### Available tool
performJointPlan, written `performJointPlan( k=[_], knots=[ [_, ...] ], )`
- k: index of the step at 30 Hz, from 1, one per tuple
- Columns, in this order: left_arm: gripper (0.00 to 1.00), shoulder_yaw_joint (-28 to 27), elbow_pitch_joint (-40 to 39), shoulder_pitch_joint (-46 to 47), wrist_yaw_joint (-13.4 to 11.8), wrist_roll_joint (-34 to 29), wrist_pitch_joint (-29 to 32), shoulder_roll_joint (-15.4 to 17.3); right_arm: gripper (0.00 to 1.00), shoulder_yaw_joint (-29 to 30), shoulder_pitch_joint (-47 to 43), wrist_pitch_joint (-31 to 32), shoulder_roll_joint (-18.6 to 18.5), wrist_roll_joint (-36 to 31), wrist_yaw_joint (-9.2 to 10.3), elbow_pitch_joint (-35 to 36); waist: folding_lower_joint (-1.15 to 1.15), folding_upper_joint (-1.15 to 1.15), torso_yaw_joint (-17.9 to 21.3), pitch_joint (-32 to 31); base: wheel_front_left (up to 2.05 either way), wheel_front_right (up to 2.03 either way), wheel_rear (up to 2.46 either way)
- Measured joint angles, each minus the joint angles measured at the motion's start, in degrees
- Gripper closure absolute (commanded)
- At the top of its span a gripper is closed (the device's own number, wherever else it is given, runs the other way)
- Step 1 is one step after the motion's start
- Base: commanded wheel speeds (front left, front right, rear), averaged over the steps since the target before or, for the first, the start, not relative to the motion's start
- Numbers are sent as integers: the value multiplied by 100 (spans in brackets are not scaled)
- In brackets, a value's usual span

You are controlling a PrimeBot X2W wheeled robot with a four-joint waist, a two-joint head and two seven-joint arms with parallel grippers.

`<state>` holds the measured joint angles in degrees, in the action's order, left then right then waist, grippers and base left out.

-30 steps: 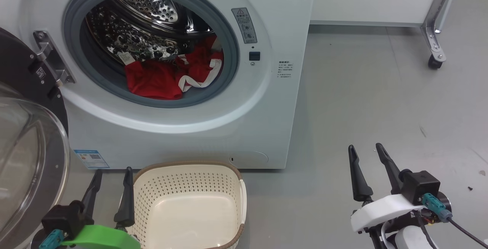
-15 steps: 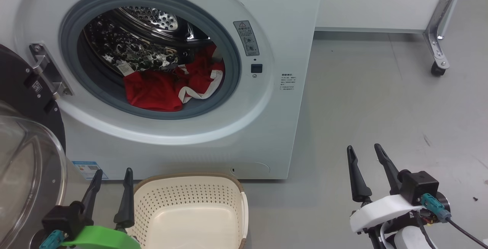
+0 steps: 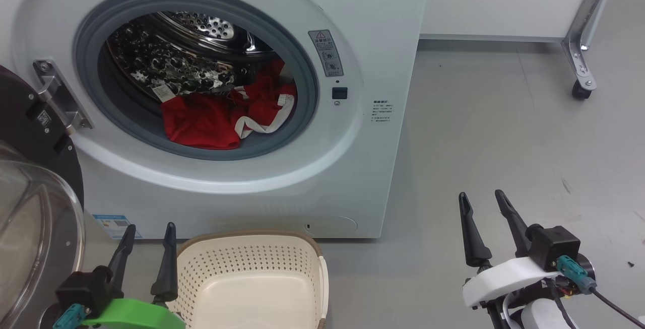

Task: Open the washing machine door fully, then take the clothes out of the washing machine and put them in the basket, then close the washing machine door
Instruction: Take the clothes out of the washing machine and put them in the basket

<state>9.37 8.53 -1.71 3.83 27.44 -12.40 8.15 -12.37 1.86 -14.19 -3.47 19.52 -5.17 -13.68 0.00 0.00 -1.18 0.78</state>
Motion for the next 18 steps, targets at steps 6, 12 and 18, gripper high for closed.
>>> performJointPlan(
  k=[6, 12, 18],
  knots=[
    [0, 2, 0, 0, 0, 0, 5, 0, 0, 3, 0, 0, 1, 0, -1, 0, 0, 0, -5, 28, 0, 0, 0],
    [0, 2, 0, 0, 0, 0, 5, 0, 0, 16, 1, 0, 4, 0, -2, 2, 0, 0, -7, 52, 0, 0, 0],
    [0, 1, -4, 0, -3, 1, 8, 0, 0, 16, 2, 0, 7, 0, -5, 8, 0, 0, -3, 79, 0, 0, 0]
  ],
)
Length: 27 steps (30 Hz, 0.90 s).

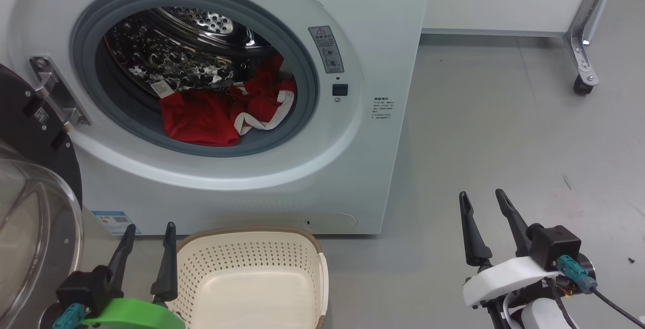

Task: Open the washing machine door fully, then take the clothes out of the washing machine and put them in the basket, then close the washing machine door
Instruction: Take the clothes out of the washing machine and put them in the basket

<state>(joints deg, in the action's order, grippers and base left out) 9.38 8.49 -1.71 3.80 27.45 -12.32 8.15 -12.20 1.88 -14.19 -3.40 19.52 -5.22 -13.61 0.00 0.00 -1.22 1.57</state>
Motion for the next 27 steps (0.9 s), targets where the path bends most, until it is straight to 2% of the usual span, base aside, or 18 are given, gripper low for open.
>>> performJointPlan(
  k=[20, 27],
  knots=[
    [0, -55, -350, 77, -58, -11, 176, 175, 0, -116, 154, 0, 16, -49, 34, 230, 0, 0, 179, 750, 0, 0, 0],
    [0, -213, -385, 369, -182, -56, 377, 327, 0, -250, 319, 0, 21, -53, 40, 323, 0, 0, 341, 1160, 0, 0, 0]
  ],
)
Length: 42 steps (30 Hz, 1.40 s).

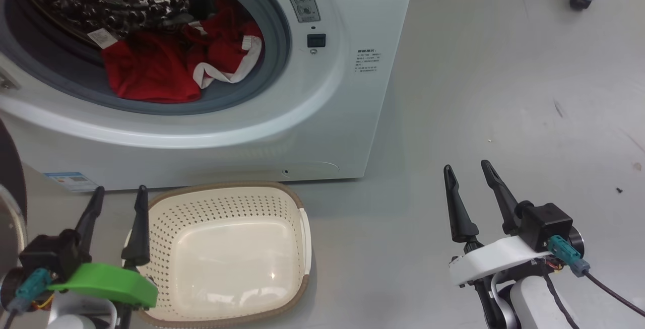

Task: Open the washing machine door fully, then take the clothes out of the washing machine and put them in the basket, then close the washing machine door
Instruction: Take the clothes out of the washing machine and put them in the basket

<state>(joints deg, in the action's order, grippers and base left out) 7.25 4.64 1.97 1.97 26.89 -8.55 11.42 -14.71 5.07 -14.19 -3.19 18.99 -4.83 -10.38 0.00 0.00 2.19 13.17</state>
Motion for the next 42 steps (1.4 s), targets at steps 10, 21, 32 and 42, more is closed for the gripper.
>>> performJointPlan(
  k=[10, 21, 32, 42],
  knots=[
    [0, -182, 1, 1071, -116, -136, 561, 434, 0, -143, 320, 0, 8, -4, 42, 148, 0, 0, 341, 620, 0, 0, 0],
    [0, -560, 415, 2284, -421, -343, 1368, 1078, 0, -380, 638, -1, 10, 155, 101, 336, 0, 0, 814, 1305, 0, 0, 0],
    [0, -497, 1222, 3188, -573, -812, 2083, 1546, 0, -602, 906, -8, 15, 341, 203, 444, -1, 0, 1309, 1881, 0, 0, 0],
    [0, -381, 1887, 3724, -672, -1116, 2475, 1740, 0, -798, 975, -9, 23, 542, 300, 453, 0, 0, 1582, 2138, 0, 0, 0]
  ],
)
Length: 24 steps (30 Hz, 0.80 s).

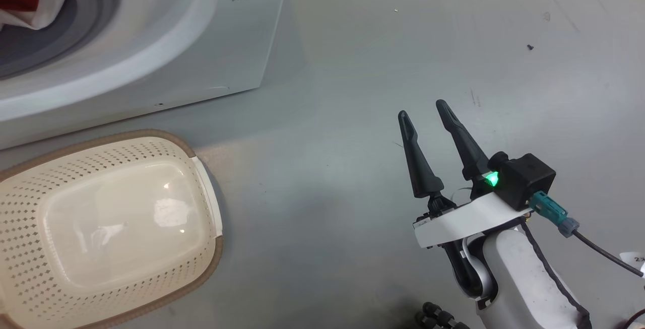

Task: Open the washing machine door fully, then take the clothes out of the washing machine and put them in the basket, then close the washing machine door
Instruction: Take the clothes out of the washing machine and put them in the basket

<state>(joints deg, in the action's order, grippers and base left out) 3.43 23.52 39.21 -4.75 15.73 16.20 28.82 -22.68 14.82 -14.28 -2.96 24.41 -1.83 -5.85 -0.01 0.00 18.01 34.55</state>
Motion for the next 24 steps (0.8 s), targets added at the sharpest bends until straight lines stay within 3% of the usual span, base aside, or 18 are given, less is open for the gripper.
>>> performJointPlan(
  k=[10, 24],
  knots=[
    [0, 7, 485, 610, -59, -192, 149, 145, 0, -103, 10, 0, 14, 86, 142, 29, 0, 0, 154, 156, 0, 0, 0],
    [0, 216, 1017, 1105, -87, -472, 476, 229, 0, -225, 227, -19, 15, 194, 158, 172, 1, 0, 194, 328, 0, 0, 0]
  ],
)
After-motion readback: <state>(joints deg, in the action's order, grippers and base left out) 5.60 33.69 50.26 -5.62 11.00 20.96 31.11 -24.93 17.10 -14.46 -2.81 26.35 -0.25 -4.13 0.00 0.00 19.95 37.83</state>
